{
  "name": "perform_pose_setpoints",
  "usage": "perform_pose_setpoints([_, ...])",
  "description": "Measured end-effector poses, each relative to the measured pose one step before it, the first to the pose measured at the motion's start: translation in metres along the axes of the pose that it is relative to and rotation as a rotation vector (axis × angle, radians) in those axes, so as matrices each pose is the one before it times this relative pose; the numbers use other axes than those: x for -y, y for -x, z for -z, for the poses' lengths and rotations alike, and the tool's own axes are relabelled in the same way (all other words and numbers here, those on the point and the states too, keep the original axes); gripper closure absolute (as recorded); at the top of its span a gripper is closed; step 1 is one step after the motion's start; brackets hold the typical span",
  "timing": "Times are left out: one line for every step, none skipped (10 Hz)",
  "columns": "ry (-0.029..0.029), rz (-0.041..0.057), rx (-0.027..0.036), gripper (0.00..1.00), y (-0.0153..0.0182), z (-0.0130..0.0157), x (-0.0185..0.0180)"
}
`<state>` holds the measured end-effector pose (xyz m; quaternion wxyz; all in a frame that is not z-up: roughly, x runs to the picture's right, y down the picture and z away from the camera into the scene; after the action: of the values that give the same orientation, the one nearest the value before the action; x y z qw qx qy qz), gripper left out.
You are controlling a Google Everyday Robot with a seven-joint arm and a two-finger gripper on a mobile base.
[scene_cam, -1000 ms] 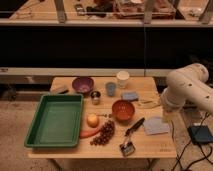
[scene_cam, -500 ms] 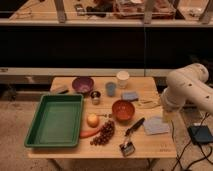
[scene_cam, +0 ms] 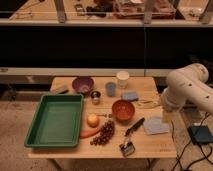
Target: Place apple in paper cup
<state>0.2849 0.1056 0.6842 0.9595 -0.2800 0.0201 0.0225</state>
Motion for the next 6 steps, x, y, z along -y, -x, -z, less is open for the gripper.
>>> perform_pose_setpoints([0.00006,0.00000,-0.00003,0.35,-0.00002,-0.00003,-0.00002])
perform_pose_setpoints([-0.00013,0.00004,-0.00001,0.35,0.00004,0.00006,0.00005])
perform_pose_setpoints([0.00011,-0.00012,0.00001,0.35,-0.00006,-0.00005,-0.00005])
perform_pose_setpoints([-0.00071,-0.00022,0.00012,0.35,0.00003,0.00021,0.00051])
perform_pose_setpoints([-0.00201,0.00060,0.00028,0.35,0.00021,-0.00002,0.00074])
perform_pose_setpoints([-0.00935,0.01216,0.00105,0.35,0.00027,0.00148,0.00332])
